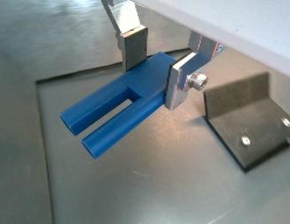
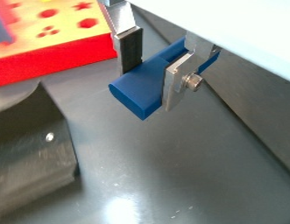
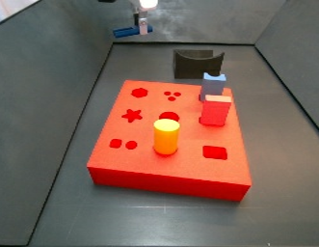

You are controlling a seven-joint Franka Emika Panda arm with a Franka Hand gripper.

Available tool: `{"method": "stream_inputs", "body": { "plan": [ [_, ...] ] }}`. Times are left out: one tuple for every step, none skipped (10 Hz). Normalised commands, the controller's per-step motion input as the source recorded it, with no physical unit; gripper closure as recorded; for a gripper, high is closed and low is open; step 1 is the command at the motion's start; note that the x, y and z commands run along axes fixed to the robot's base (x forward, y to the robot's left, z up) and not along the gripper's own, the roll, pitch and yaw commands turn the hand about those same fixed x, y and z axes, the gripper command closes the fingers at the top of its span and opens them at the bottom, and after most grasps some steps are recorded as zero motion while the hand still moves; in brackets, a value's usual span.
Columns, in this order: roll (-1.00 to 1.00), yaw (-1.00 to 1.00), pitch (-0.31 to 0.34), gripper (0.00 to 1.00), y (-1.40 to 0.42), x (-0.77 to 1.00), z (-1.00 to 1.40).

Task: Pick up the square-circle object. Move up. Rotate the square-circle object. Place the square-circle object on the fixture. Regrasp the square-circle object. Move to above the board. Insert the square-circle object.
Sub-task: Rotate the square-circle object.

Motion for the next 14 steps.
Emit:
{"method": "stream_inputs", "body": {
  "plan": [
    [-0.01,-1.0,-0.009,1.0,0.02,0.03,-0.02],
    [-0.01,-1.0,-0.009,1.0,0.03,0.03,-0.02],
    [-0.01,-1.0,-0.01,1.0,0.03,0.03,-0.02],
    [-0.01,-1.0,-0.01,1.0,0.03,0.03,-0.02],
    [-0.01,-1.0,-0.011,1.0,0.02,0.03,-0.02],
    [-0.01,-1.0,-0.011,1.0,0.03,0.03,-0.02],
    [-0.01,-1.0,-0.012,1.0,0.02,0.03,-0.02],
    [-0.01,-1.0,-0.012,1.0,0.03,0.03,-0.02],
    [-0.01,-1.0,-0.013,1.0,0.03,0.03,-0.02],
    [-0.01,-1.0,-0.013,1.0,0.03,0.03,-0.02],
    [-0.01,-1.0,-0.014,1.0,0.03,0.03,-0.02],
    [-0.01,-1.0,-0.015,1.0,0.03,0.03,-0.02],
    [-0.01,-1.0,-0.016,1.0,0.03,0.03,-0.02],
    [-0.01,-1.0,-0.017,1.0,0.03,0.03,-0.02]
  ]
}}
